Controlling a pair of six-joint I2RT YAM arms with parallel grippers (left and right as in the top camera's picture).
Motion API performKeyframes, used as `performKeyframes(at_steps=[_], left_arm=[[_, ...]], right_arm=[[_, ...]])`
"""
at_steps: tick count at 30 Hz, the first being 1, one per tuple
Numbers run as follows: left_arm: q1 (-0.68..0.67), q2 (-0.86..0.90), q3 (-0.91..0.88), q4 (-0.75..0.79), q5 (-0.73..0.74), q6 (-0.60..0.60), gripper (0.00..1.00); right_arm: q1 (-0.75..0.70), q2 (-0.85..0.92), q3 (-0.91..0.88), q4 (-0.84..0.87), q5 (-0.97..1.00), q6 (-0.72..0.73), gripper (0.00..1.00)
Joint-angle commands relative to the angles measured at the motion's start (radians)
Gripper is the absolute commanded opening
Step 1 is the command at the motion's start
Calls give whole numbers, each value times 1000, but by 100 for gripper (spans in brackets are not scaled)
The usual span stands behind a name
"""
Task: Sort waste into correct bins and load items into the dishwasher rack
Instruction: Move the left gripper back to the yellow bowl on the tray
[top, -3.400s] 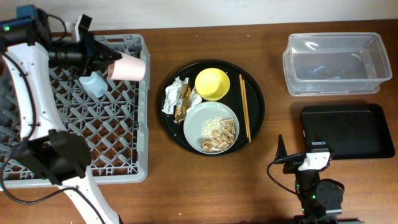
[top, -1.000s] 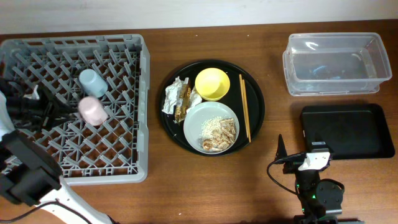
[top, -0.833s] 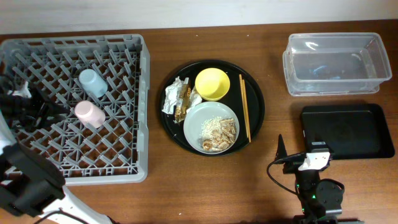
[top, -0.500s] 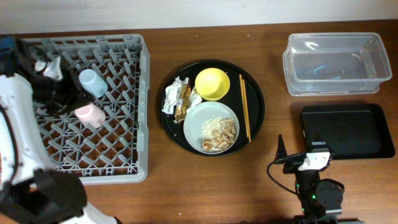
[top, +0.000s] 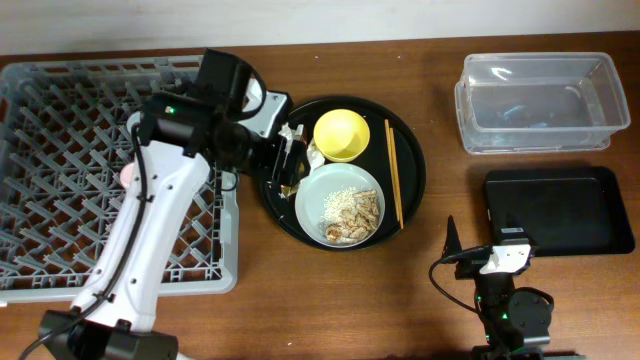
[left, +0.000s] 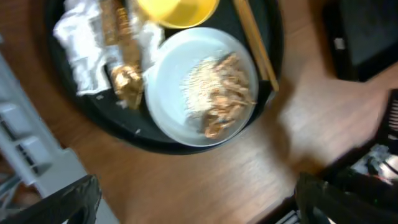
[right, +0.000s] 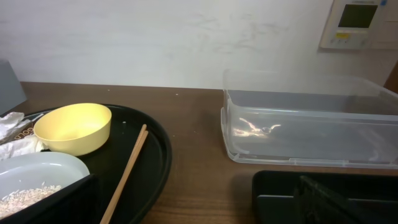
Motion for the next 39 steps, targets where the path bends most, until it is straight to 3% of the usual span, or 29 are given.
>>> performKeyframes(at_steps=[1,7,11,16,18,22,24,26,28,30,31,34,39], left_arm=[[23,-1,-6,-6,-192,-199,99],[22,-1,-6,-40,-188,-204,99],[-7,-1,-6,-43,-61,-204,99],[-119,0,-6,22,-47,-240,94],[-181,5,10,82,-48,-248,84],[-266,139,186,42,-54,-237,87],[-294,238,275,-11,-141,-233,98],[-304,322,310,31,-320,-246,99],[-301,379,310,136,-487,-257,94],[-301,407,310,207,-521,-256,85],[-306,428,310,273,-508,-243,78],[-347,470,310,404,-502,86,76],[-361,572,310,513,-528,112,76]], right_arm=[[6,-6,-5,-6,13,-3,98],[6,-6,-5,-6,13,-3,98],[6,-6,-5,-6,13,-3,98],[6,-6,-5,-6,13,-3,98],[6,-6,-5,-6,13,-3,98],[6,-6,-5,-6,13,-3,98],[6,-6,-5,-6,13,-3,98],[6,-6,-5,-6,13,-3,98],[6,-6,-5,-6,13,-3,98],[6,-6,-5,-6,13,-3,98],[6,-6,-5,-6,13,-3,98],[6,-6,-5,-6,13,-3,98],[6,-6,-5,-6,13,-3,98]])
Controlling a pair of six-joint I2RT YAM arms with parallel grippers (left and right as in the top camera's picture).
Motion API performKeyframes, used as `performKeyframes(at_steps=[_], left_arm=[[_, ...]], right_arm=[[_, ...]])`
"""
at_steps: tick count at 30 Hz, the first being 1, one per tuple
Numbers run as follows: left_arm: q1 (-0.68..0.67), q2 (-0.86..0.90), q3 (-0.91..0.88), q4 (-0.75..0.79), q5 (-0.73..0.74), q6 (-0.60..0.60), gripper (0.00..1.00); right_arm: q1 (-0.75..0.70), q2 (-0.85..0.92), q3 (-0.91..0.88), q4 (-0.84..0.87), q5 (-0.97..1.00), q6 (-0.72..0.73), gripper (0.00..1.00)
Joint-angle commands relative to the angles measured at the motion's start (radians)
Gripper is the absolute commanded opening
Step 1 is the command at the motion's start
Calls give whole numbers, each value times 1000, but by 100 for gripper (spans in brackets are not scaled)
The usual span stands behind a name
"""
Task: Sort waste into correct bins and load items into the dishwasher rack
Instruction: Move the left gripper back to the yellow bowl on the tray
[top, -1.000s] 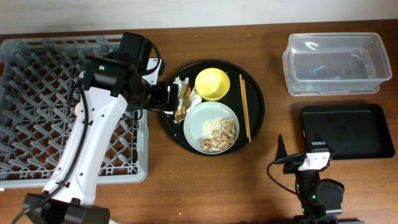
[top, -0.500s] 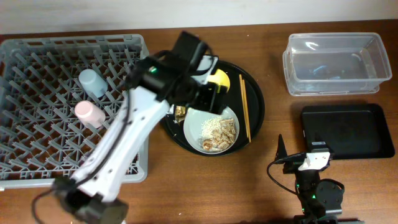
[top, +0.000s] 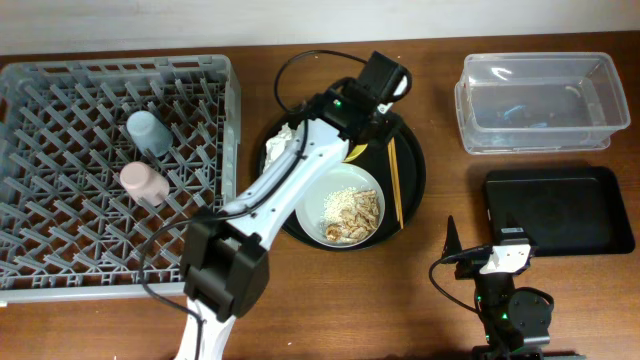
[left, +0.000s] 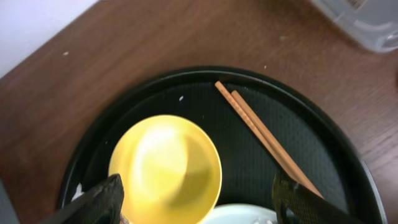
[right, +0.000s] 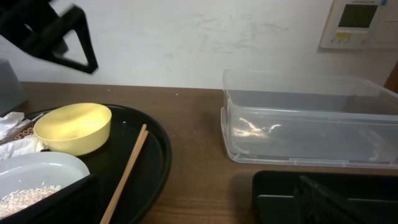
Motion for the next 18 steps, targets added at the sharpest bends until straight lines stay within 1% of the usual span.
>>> performKeyframes(at_steps=[1,4,8,10,12,14,18], left_arm=[[5,94,13,21,-23,45,76],[1,156,13,24,-17,45,76],[1,188,13,24,-17,29,74],[1,200,12,23,-17,-17,70],[1,209,12,22,-12,-47,61],[0,237,12,18,32,-46,61],[-3,251,13,16,35,-50,60]], right_arm=[[6,-6,-5,-6,13,-3,98],[6,-6,-5,-6,13,-3,98],[6,-6,-5,-6,13,-3,98],[6,-6,-5,-6,13,-3,98],[6,-6,-5,-6,13,-3,98],[6,-6,-5,-6,13,-3,98],[6,-6,-5,-6,13,-3,98]])
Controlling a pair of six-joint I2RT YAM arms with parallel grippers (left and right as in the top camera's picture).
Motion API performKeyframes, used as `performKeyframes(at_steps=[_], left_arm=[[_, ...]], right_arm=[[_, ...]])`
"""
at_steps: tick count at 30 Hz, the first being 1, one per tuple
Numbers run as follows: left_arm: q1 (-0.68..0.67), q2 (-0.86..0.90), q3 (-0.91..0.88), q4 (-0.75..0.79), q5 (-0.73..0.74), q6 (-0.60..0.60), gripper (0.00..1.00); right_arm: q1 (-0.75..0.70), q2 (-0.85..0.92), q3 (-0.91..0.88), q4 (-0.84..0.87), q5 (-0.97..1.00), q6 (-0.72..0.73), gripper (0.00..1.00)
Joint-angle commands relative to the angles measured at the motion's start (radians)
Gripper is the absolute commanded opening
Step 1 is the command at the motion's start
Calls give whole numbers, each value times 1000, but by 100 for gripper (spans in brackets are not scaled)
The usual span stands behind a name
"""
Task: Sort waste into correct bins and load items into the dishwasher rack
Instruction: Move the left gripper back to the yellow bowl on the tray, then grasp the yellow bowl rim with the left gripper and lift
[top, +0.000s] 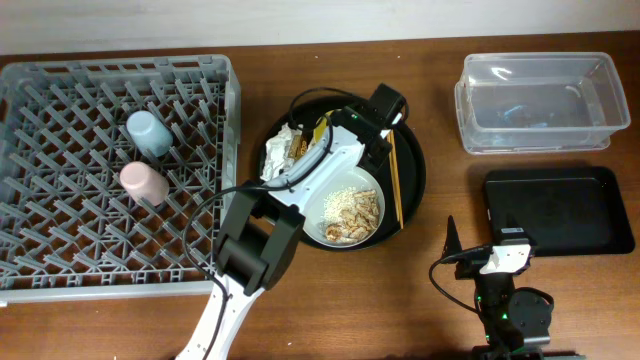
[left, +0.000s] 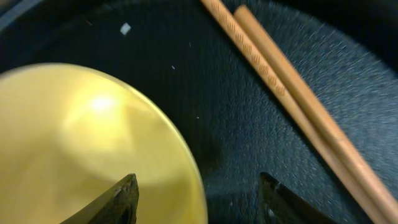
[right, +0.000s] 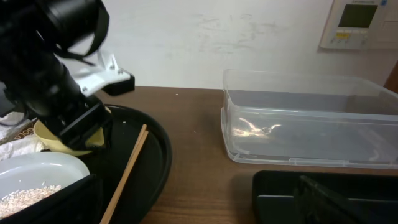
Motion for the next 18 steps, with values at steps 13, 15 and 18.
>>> performKeyframes(at_steps=[13,15,18], left_arm=[[-3,13,99,-50,-5,-15,34],[-3,13,95,-60,-5,-15,35],[-3,29,91,-80,-5,-15,35]], right_arm=[[6,-6,-5,-6,13,-3,99],[6,-6,-5,-6,13,-3,98],[6,-6,-5,-6,13,-3,98]])
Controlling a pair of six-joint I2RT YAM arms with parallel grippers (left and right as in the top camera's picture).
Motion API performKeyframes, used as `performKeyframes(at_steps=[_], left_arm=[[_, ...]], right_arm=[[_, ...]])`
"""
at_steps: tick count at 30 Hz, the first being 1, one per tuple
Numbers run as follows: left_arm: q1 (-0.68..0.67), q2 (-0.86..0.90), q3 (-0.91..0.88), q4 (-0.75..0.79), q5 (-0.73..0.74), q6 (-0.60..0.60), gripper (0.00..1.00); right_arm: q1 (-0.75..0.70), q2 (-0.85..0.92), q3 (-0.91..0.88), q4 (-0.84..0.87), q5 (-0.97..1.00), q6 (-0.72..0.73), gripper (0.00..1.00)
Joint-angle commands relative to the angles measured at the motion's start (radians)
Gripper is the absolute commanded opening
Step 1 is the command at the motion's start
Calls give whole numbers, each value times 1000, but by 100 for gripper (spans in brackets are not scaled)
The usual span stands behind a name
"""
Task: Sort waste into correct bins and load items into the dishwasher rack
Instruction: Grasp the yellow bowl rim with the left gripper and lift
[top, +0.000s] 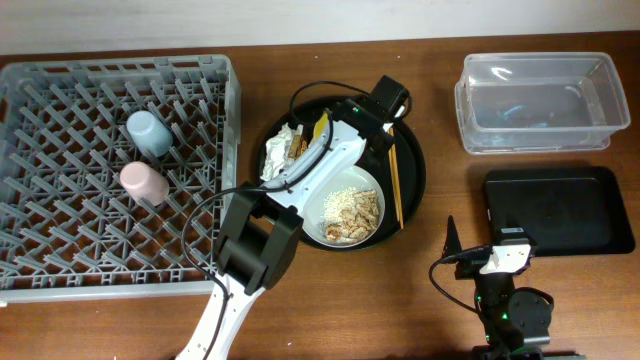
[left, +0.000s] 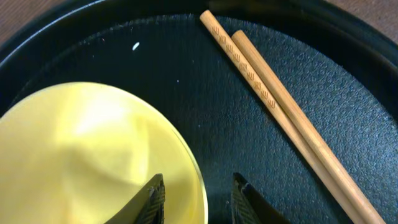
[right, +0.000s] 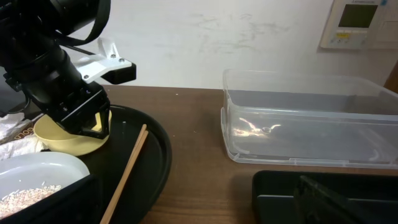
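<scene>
A yellow bowl (left: 93, 155) sits at the back of the black tray (top: 415, 170), mostly hidden under my left arm in the overhead view. My left gripper (left: 198, 186) is low over it and open. One finger is inside the bowl and the other outside, with the rim between them and a small gap on each side. Two wooden chopsticks (left: 280, 118) lie to the bowl's right. A white plate of food scraps (top: 345, 205) and crumpled wrappers (top: 285, 150) share the tray. My right gripper (right: 186, 205) rests open near the table's front, holding nothing.
A grey dishwasher rack (top: 60, 270) at the left holds a blue cup (top: 147, 131) and a pink cup (top: 142, 182). A clear plastic bin (top: 540, 100) stands at the back right, with a black bin (top: 560, 210) in front of it.
My left gripper's fingers stand closer together across the yellow bowl's rim than before. The bowl, the chopsticks and the right arm have not moved.
My left gripper was first between the rack and the tray's left side, looking down on the plate. Then it was open above the bowl at the tray's back. Then it was low with wide jaws astride the bowl's rim, and now the jaws are narrower there.
</scene>
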Motion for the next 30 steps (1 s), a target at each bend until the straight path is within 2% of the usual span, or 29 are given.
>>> performKeyframes(at_steps=[1,16,21,23,25,30], left_arm=[[-4,24,9,-16,-11,0,35],[3,26,8,-58,20,0,34],[3,26,8,-61,20,-1,18],[3,25,8,-60,20,-1,4],[3,23,16,-61,20,-1,1],[3,3,69,-89,37,-26,1]], right_arm=[[6,-6,-5,-6,13,-3,98],[6,-6,-5,-6,13,-3,98],[6,-6,-5,-6,13,-3,98],[6,-6,-5,-6,13,-3,98],[6,-6,-5,-6,13,-3,98],[6,-6,-5,-6,13,-3,98]])
